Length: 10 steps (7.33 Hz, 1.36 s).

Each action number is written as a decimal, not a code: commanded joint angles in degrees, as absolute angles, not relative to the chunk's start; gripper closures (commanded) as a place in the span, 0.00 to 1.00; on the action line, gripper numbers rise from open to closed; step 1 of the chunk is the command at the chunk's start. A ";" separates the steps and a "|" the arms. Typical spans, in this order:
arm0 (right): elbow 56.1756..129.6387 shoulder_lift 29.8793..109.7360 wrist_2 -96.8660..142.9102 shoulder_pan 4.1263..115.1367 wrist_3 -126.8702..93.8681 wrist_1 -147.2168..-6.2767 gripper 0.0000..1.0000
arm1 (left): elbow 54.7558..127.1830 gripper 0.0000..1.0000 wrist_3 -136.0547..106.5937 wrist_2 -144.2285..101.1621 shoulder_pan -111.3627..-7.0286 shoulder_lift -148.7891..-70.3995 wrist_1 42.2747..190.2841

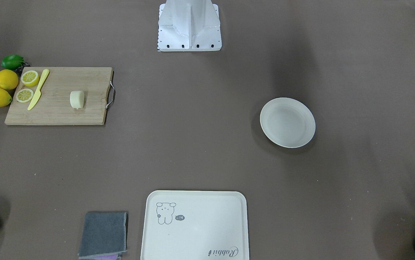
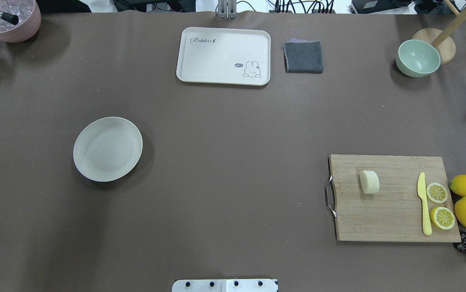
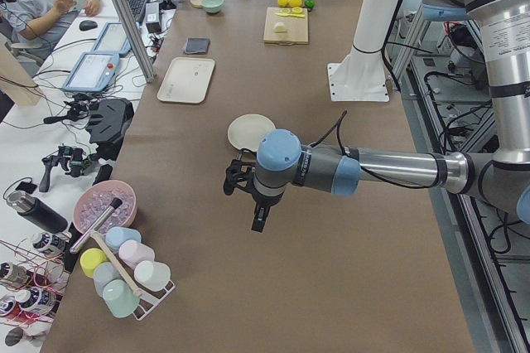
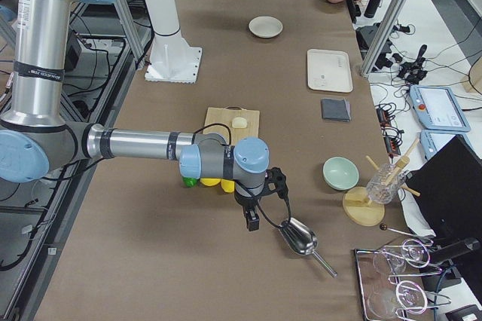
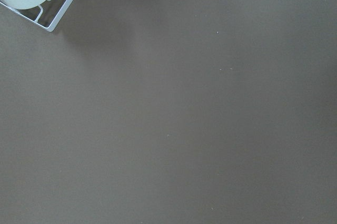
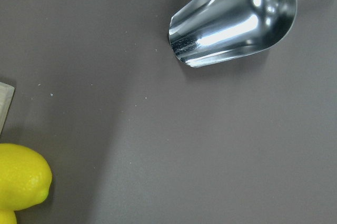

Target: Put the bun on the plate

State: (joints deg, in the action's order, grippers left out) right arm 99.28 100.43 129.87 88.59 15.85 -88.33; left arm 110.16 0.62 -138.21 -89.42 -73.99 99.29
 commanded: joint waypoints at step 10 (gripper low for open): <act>97.82 100.02 131.84 88.51 15.82 -88.33 0.00 | 109.95 0.03 0.53 -137.90 -85.96 -76.64 99.58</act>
State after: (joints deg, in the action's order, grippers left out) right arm 97.87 100.08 131.70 88.51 15.89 -88.33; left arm 109.99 0.73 -138.10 -86.57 -76.55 99.68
